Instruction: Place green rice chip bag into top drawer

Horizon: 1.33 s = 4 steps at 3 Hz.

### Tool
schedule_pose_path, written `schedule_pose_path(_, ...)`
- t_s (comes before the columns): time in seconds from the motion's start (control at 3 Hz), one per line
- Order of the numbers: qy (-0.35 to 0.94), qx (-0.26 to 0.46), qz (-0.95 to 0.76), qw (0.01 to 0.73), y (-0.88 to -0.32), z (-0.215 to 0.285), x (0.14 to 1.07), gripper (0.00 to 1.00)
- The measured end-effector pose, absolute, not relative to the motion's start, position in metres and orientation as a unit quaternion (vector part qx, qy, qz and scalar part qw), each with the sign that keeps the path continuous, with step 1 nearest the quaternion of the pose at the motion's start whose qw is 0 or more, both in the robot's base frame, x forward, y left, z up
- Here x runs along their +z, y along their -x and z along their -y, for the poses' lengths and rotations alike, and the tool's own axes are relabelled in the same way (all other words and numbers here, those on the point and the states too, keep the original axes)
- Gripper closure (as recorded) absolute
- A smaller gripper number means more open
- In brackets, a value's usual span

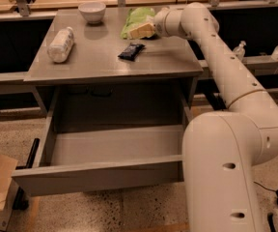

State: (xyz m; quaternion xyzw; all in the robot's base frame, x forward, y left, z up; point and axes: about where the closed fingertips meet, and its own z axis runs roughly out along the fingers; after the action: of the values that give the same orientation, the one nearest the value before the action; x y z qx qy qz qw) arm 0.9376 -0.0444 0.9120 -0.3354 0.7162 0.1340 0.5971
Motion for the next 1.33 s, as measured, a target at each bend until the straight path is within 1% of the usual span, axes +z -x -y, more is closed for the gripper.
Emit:
schedule_pose_path(0.33, 0.302, 0.141, -0.723, 0.605, -0.958, 0.046, 0.899, 0.0)
schedule_pose_path(1.0, 0.262, 0.144, -0.744, 0.598, -0.983, 0.047, 0.872, 0.0)
schedule_pose_path(1.33, 0.249, 0.142, -0.753, 0.592, -0.991, 0.049, 0.861, 0.17)
